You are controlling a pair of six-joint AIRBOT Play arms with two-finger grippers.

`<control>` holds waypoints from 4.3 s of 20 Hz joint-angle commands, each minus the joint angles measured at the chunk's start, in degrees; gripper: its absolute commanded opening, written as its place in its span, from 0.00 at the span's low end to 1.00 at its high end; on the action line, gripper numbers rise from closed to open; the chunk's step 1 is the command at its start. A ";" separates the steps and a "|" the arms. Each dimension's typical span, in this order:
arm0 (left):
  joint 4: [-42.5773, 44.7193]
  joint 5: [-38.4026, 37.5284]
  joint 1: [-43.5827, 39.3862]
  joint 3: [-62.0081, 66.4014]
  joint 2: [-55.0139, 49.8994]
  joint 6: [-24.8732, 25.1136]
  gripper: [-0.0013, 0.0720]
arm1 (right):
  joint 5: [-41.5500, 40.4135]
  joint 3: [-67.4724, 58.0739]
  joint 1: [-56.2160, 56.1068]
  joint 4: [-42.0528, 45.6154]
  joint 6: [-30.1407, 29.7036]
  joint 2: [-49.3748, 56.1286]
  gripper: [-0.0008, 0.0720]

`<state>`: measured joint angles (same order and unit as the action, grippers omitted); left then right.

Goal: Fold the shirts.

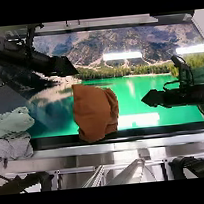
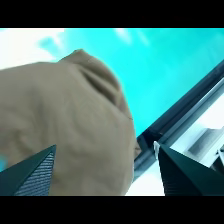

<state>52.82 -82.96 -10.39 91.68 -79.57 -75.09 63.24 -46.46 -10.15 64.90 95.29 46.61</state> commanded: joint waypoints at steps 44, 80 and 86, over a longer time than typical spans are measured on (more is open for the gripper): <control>-18.47 8.74 16.63 -0.83 37.79 3.76 0.05 | -12.41 -28.87 8.52 -44.98 -43.04 -11.74 0.03; -4.37 11.02 4.20 -25.97 -17.16 7.10 0.96 | -7.48 11.87 6.95 -37.07 -34.01 28.52 0.55; -4.44 7.93 2.56 -18.03 -20.79 7.15 0.01 | -12.50 11.87 3.50 -39.69 -33.99 28.87 0.55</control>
<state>48.47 -73.47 -7.16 70.24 -99.00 -67.88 54.26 -34.70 -4.93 26.94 61.30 75.22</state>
